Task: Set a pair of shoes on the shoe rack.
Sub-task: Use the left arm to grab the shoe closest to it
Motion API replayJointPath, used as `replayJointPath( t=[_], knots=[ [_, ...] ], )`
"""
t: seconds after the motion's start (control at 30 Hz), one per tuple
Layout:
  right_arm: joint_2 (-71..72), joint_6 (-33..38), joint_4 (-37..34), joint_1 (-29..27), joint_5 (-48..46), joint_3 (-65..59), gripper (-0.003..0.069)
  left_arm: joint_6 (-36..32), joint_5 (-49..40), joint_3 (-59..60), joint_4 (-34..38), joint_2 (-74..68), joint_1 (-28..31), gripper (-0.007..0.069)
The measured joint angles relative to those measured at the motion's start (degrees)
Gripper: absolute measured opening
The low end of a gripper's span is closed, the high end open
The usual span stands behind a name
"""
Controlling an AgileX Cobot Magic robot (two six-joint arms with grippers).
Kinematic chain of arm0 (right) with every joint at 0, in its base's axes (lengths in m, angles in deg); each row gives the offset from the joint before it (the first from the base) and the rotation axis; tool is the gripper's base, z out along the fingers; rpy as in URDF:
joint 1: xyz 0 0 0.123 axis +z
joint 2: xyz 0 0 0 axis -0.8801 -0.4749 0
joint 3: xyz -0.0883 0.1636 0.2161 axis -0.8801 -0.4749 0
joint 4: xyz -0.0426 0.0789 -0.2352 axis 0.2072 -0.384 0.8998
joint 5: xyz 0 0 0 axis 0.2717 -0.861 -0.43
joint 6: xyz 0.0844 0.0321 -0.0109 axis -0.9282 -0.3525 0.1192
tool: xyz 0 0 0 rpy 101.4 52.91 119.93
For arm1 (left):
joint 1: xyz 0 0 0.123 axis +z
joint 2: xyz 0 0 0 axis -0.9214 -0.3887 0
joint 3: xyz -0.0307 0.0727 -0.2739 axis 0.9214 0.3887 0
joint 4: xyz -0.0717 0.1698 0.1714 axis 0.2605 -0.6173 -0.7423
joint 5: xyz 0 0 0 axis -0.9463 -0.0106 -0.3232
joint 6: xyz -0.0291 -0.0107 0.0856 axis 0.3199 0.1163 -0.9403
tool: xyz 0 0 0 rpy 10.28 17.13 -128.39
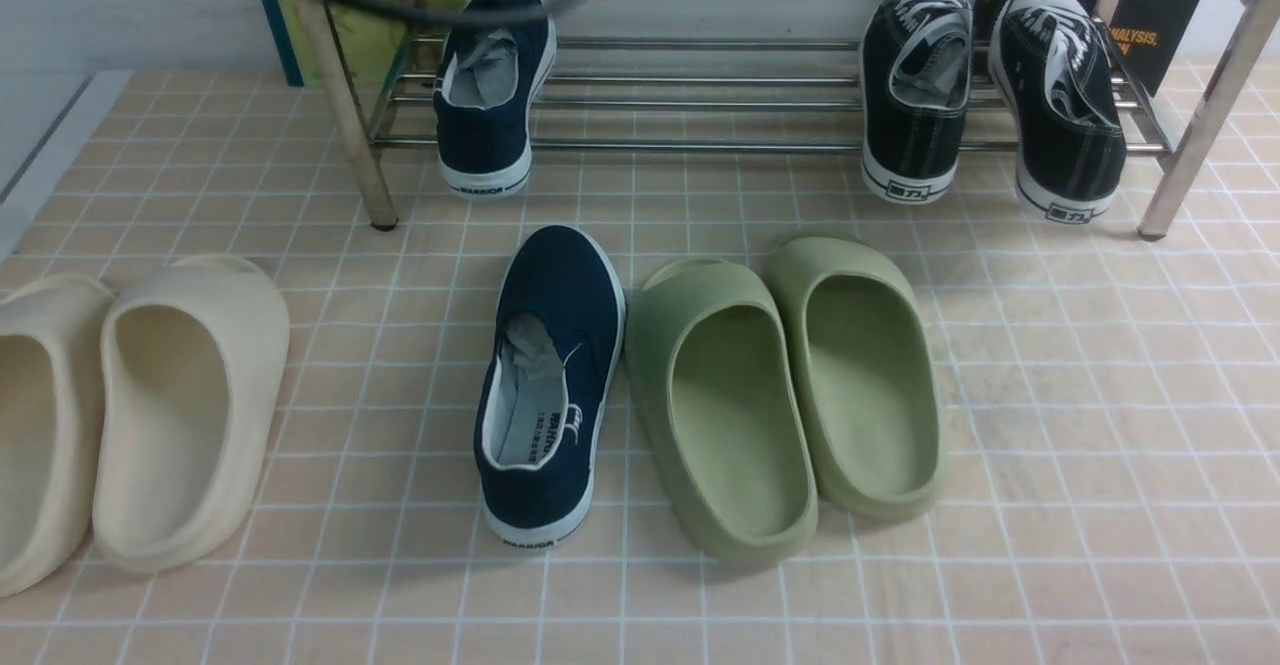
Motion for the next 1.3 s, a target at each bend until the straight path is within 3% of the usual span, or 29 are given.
replayJointPath(
  t=[0.13,0.2,0.43,1.03,1.3],
  knots=[
    [0.0,0.0,0.0,0.0,0.0,0.0,0.0239,-1.23,5.57,15.96,2.67,1.6,-0.04,0.0305],
    [0.0,0.0,0.0,0.0,0.0,0.0,0.0239,0.31,16.11,28.09,1.48,1.01,-0.04,0.0305],
    [0.0,0.0,0.0,0.0,0.0,0.0,0.0239,8.9,31.31,38.22,0.97,-4.34,-0.04,0.0305],
    [0.0,0.0,0.0,0.0,0.0,0.0,0.0239,9.6,33.36,37.65,6.82,-10.84,-0.04,0.0305],
    [0.0,0.0,0.0,0.0,0.0,0.0,0.0239,0.73,30.53,35.73,8.71,-10.79,-0.04,0.0372]
  ],
)
